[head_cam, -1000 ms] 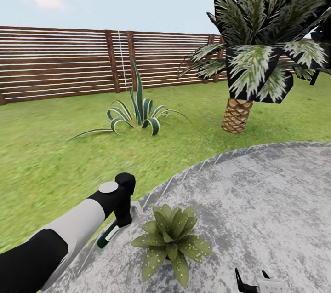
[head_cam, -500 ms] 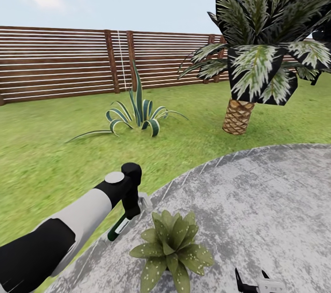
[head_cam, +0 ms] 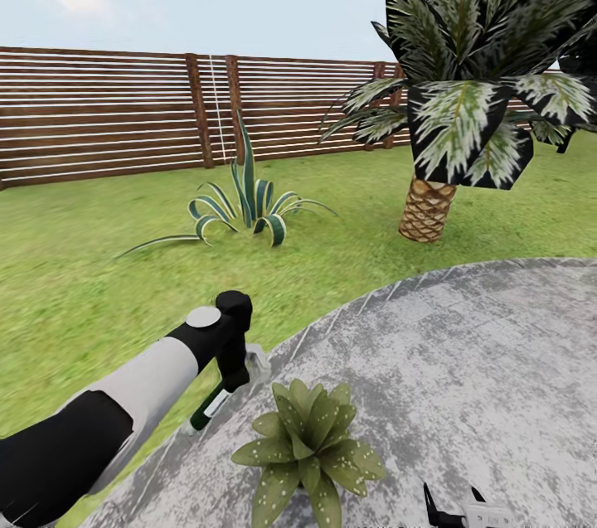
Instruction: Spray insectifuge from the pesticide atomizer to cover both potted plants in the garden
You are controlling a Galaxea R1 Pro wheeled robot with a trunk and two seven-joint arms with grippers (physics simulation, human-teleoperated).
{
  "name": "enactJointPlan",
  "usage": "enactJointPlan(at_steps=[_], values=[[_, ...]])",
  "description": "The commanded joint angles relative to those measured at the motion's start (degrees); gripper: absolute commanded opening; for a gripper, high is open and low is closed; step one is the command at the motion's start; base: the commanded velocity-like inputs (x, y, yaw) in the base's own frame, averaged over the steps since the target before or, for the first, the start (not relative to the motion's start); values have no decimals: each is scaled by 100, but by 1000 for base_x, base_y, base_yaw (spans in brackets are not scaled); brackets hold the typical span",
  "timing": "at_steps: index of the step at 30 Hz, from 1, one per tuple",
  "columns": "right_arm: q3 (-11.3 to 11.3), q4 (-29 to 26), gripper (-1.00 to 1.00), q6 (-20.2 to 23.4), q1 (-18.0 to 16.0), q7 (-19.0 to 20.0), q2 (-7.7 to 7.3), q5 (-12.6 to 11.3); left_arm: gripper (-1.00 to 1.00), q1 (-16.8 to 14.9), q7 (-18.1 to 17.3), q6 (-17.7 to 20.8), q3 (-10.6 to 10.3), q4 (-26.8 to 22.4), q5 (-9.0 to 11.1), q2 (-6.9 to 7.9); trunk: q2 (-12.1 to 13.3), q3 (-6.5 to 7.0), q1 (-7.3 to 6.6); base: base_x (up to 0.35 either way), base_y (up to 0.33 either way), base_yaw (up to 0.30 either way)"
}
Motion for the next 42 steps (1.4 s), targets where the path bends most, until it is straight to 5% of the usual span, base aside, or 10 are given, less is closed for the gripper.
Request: enactJointPlan(at_steps=[1,14,30,42], values=[[-50,5,100,-21,-5,32,1,34,-100,-14,-61,62,-16,-11,-51,-41,-2,-5,-1,0,0,-247],[-50,5,100,-23,-5,32,1,34,-100,-23,-80,38,-42,2,-83,-251,-2,-5,-1,0,0,-127],[-50,5,100,-18,-5,32,1,36,-100,-28,-82,28,-58,73,-216,-241,-2,-5,-1,58,0,0],[-50,5,100,-15,-5,32,1,36,-100,-91,-311,39,-77,-34,-534,-415,-2,-5,-1,6,0,0]])
